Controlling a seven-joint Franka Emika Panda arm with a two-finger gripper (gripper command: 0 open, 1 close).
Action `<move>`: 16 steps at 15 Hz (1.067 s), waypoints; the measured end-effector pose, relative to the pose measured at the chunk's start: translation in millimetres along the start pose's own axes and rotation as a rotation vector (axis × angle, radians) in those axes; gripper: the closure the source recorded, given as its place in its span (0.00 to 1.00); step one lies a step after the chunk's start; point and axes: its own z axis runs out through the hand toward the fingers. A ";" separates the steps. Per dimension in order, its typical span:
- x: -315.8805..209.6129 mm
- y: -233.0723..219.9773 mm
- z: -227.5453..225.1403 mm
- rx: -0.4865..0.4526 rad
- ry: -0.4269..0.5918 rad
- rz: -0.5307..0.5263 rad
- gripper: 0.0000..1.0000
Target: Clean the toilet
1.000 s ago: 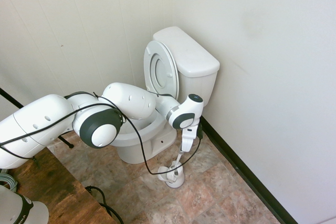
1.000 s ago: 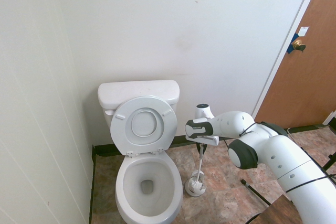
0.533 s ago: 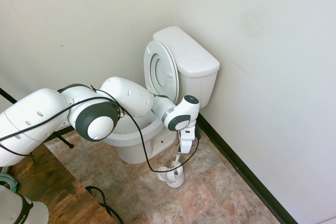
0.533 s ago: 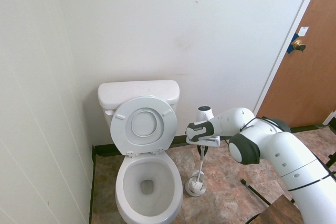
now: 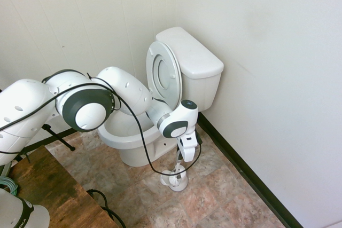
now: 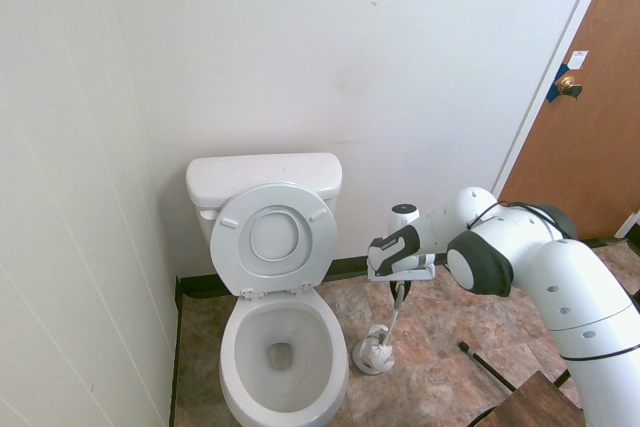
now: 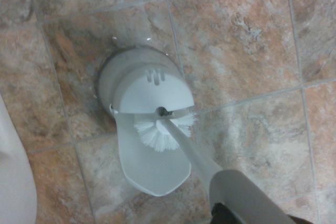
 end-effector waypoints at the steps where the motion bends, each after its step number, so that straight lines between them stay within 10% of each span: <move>1: 1.6 7.0 -11.9 0.004 0.004 -0.016 1.00; 16: -93.6 105.1 -283.3 0.135 0.112 -0.079 1.00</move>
